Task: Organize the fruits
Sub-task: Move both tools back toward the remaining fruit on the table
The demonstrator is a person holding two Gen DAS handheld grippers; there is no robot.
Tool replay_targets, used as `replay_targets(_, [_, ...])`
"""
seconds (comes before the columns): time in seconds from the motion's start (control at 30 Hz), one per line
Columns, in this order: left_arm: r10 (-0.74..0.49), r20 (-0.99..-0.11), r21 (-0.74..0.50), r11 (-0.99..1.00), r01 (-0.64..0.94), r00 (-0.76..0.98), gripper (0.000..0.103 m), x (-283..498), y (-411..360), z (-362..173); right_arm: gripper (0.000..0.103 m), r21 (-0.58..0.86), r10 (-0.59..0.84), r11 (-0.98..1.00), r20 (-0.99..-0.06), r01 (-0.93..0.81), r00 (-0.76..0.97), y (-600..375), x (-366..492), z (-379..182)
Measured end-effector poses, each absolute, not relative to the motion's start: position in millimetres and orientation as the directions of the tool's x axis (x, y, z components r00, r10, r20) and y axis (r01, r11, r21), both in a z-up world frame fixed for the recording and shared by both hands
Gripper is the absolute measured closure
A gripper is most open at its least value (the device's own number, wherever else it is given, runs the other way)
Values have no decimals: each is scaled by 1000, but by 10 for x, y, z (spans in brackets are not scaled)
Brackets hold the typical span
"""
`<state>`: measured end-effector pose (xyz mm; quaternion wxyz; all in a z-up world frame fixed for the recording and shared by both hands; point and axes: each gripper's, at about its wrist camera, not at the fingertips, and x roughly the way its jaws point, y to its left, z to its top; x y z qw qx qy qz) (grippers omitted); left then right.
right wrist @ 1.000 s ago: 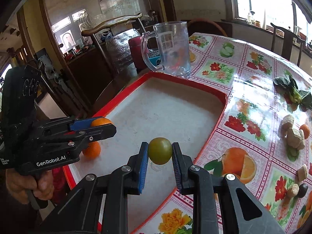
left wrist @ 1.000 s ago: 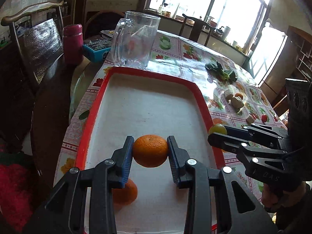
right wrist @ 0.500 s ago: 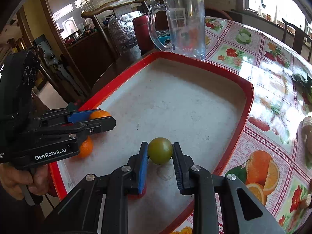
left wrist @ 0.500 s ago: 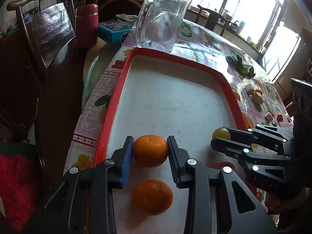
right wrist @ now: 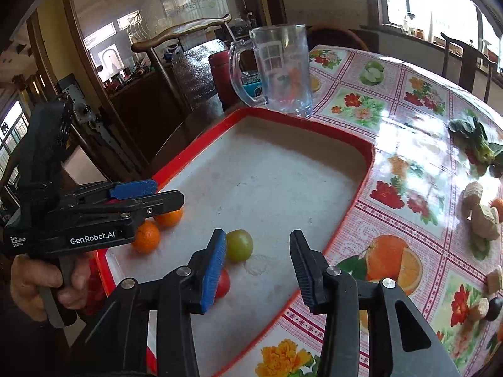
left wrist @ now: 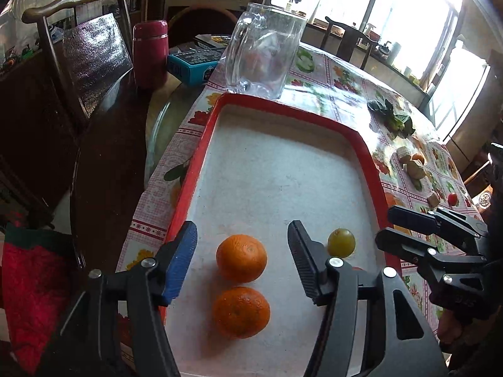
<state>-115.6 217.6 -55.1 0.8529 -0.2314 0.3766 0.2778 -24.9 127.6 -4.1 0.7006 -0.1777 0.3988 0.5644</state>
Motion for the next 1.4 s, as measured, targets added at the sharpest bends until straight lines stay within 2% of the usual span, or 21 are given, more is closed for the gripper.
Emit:
replay_targets(0.27, [291,-764,-173,767,-618,576,44,-1041,1973,-476,60,192,657,416,-740,-889,147,546,36,103])
replay_targets(0.7, [191,-744,-178,867,-465,641,44,-501,1307,-296,60,189,601,609,-744,-770,293,-469,635,86])
replay_targets(1.4, [14,-779,-175,955,-239,627,44,519,314,-450,61,163,536,690,-770,-705,346,-874,1263,-166])
